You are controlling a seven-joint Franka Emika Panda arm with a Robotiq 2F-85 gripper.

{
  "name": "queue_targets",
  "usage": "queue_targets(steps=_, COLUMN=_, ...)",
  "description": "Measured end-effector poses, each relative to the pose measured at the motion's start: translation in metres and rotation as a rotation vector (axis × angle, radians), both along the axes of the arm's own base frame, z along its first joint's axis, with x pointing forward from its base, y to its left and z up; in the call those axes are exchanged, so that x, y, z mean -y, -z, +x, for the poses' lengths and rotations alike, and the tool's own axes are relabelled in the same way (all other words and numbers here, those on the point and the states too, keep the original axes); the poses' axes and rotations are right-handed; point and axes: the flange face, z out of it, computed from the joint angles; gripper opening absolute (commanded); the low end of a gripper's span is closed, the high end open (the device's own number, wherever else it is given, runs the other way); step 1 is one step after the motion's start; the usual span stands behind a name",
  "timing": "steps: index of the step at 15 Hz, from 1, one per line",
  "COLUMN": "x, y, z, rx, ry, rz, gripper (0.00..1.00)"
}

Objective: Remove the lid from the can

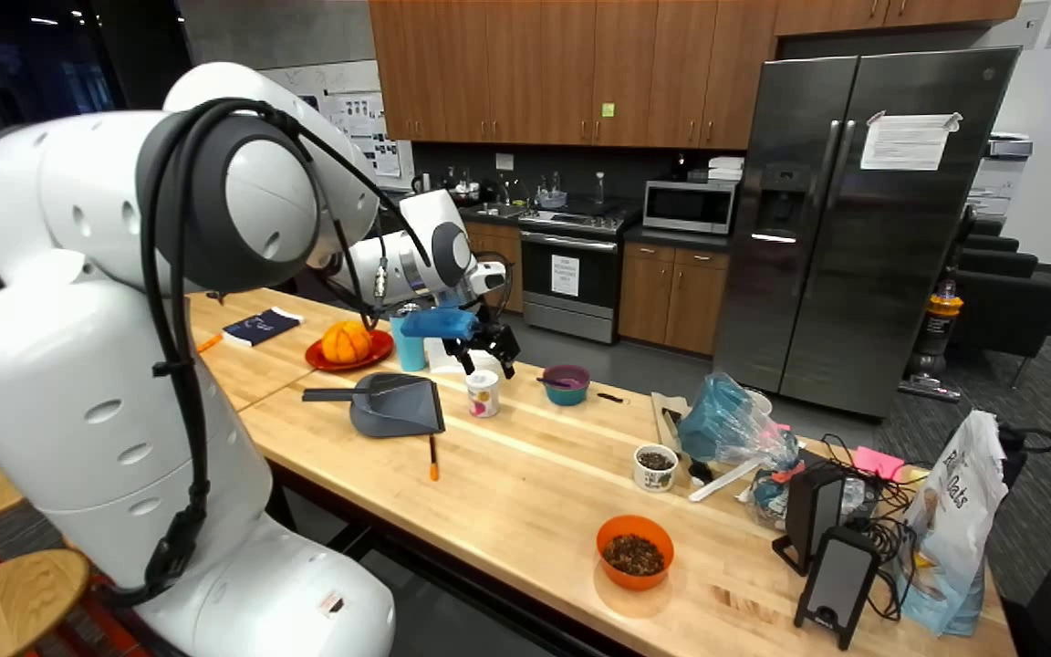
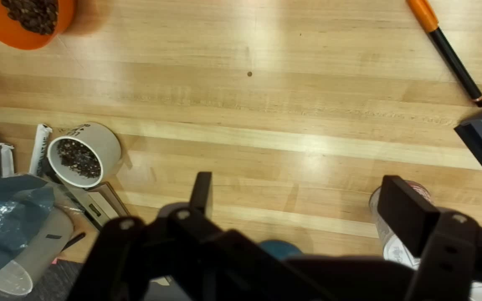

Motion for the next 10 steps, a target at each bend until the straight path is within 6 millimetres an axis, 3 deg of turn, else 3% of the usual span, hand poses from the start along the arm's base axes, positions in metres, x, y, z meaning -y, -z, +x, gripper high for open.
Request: queue_targets(steps=10, x=-0.003, y=0.013, z=0.049, rx=-0.002, ry=0.040, rz=0.037, gripper=1.00)
